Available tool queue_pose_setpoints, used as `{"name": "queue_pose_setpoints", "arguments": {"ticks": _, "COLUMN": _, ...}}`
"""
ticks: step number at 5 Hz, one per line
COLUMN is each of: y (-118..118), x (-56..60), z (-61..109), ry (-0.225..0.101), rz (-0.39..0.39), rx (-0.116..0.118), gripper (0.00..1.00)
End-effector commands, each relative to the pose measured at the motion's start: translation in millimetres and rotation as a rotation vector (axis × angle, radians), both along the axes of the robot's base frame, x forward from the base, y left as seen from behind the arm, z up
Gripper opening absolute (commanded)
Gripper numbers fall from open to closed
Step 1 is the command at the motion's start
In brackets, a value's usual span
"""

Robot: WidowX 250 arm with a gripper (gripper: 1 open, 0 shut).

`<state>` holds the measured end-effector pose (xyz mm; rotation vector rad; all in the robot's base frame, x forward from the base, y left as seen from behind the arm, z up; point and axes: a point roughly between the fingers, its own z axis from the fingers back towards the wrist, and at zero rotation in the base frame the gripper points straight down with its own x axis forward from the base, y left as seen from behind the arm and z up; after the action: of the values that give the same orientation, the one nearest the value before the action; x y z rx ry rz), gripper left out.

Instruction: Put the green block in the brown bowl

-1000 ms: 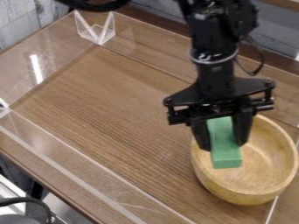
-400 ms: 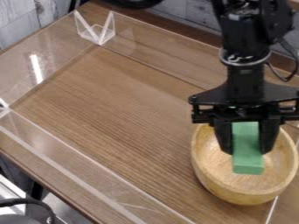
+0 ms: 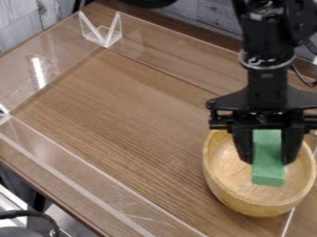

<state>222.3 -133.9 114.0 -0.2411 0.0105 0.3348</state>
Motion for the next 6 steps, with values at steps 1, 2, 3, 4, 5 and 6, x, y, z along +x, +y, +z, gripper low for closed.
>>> {"name": "queue_pose_setpoints", "arguments": {"ticks": 1, "y": -6.2, "x": 7.5, "z": 22.1, "ry": -0.078, "rz": -0.017, "rx": -0.030, "gripper": 0.00}}
{"name": "queue_pose_setpoints", "arguments": {"ticks": 2, "y": -6.1, "x": 6.3, "z": 29.1, "ry": -0.089, "rz": -0.027, "rx": -0.037, "gripper": 0.00}}
{"name": "queue_pose_setpoints", "arguments": {"ticks": 3, "y": -8.0, "x": 5.4, "z": 29.8, "ry": -0.101, "rz": -0.029, "rx": -0.040, "gripper": 0.00}}
{"name": "queue_pose_setpoints", "arguments": {"ticks": 4, "y": -9.0, "x": 4.4, "z": 29.2, "ry": -0.112, "rz": -0.031, "rx": -0.042, "gripper": 0.00}}
{"name": "queue_pose_setpoints", "arguments": {"ticks": 5, "y": -10.9, "x": 3.7, "z": 25.3, "ry": -0.125, "rz": -0.021, "rx": -0.044, "gripper": 0.00}}
{"name": "queue_pose_setpoints", "arguments": {"ticks": 6, "y": -12.4, "x": 2.6, "z": 21.4, "ry": -0.135, "rz": -0.003, "rx": -0.046, "gripper": 0.00}}
